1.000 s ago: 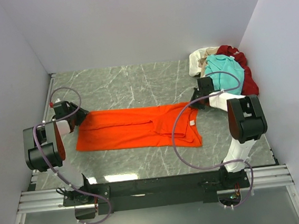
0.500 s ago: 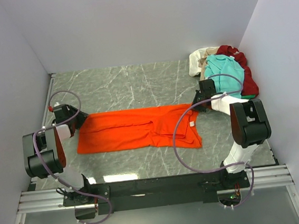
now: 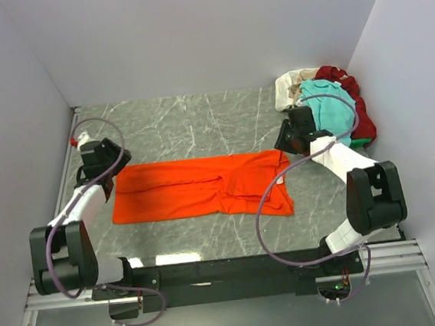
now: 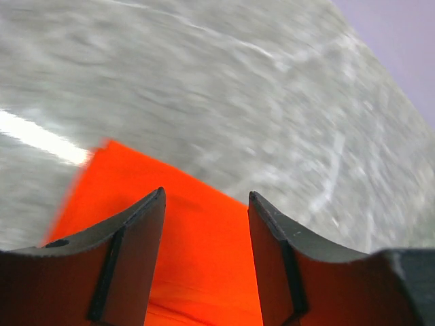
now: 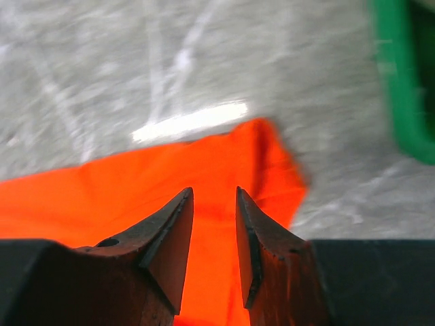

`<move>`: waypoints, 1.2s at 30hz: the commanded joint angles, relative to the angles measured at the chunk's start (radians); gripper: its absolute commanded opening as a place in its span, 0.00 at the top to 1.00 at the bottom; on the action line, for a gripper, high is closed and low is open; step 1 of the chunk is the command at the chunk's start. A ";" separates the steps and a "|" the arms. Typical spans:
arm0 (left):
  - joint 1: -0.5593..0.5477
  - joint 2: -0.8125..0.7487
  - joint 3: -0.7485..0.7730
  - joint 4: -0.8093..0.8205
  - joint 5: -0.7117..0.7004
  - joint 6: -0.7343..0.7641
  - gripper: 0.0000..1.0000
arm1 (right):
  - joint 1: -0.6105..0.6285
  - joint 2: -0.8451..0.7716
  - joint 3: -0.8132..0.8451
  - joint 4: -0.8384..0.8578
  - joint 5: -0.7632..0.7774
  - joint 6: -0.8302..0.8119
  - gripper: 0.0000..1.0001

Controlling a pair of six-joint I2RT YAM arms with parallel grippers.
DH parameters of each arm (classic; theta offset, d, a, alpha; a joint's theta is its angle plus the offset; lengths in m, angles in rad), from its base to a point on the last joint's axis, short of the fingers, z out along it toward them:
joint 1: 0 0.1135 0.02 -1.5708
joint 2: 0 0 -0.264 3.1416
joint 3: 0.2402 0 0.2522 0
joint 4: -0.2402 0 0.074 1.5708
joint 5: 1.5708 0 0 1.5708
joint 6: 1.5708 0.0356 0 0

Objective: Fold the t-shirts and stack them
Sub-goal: Fold the tshirt

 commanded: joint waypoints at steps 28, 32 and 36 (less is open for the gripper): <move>0.003 0.144 -0.031 0.062 0.110 0.067 0.46 | 0.546 0.432 0.363 0.279 -0.373 0.056 0.61; 0.026 0.170 -0.038 0.081 0.144 0.059 0.46 | 0.553 0.503 0.436 0.266 -0.395 0.056 0.61; 0.041 0.165 -0.046 0.084 0.151 0.061 0.46 | 0.559 0.557 0.488 0.260 -0.409 0.059 0.61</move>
